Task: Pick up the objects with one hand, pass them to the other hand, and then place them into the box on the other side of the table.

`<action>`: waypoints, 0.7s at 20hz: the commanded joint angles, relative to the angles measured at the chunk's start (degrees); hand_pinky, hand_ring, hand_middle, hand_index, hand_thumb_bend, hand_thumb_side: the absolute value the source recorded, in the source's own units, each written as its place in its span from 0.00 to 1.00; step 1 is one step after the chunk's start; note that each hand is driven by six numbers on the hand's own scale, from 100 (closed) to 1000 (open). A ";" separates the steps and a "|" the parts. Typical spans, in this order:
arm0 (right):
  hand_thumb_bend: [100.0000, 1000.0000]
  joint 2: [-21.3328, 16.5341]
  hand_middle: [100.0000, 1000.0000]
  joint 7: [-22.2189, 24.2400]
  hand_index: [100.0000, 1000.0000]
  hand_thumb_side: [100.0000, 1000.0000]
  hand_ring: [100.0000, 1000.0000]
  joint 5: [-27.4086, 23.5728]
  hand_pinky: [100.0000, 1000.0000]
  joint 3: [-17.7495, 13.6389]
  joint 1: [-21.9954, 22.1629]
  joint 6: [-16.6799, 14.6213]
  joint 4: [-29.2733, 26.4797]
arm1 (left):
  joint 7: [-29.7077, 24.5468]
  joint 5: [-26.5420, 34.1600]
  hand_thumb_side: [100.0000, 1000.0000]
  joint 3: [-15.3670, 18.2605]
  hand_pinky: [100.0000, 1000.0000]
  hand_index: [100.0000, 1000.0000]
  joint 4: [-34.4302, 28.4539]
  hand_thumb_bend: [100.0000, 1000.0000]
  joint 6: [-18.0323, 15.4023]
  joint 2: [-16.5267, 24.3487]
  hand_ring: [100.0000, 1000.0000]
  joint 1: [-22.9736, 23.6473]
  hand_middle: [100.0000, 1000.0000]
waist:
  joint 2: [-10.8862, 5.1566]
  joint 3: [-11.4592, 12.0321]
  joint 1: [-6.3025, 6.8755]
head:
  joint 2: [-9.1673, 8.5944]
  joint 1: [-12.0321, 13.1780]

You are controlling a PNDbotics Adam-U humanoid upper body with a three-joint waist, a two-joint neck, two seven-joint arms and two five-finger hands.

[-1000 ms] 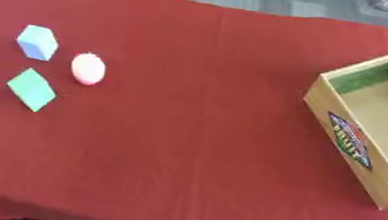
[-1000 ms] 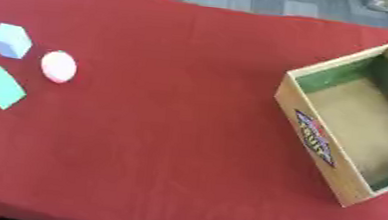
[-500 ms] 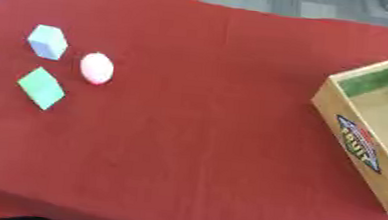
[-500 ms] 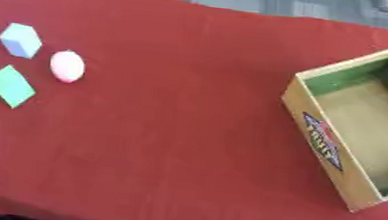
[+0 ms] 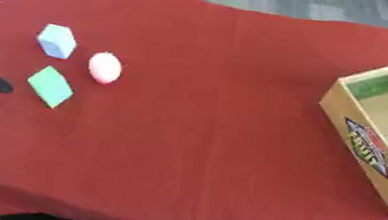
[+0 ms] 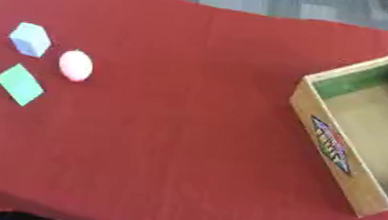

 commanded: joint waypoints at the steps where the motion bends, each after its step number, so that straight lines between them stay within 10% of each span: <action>1: 0.35 -1.85 0.75 0.22 0.87 0.16 0.81 0.21 0.81 -0.30 -0.62 -0.18 -0.72 | -0.88 -1.42 0.34 -0.84 0.87 0.79 1.17 0.81 0.37 -0.02 0.81 -2.37 0.74 | -1.79 -0.04 0.74 | -0.73 0.32; 14: 0.35 -1.59 0.74 0.05 0.87 0.17 0.80 0.73 0.80 -0.64 0.43 0.08 -0.19 | -4.55 -13.65 0.36 -7.02 0.83 0.68 12.63 0.79 2.27 -8.63 0.77 -11.40 0.67 | -1.26 0.12 1.26 | -0.41 2.77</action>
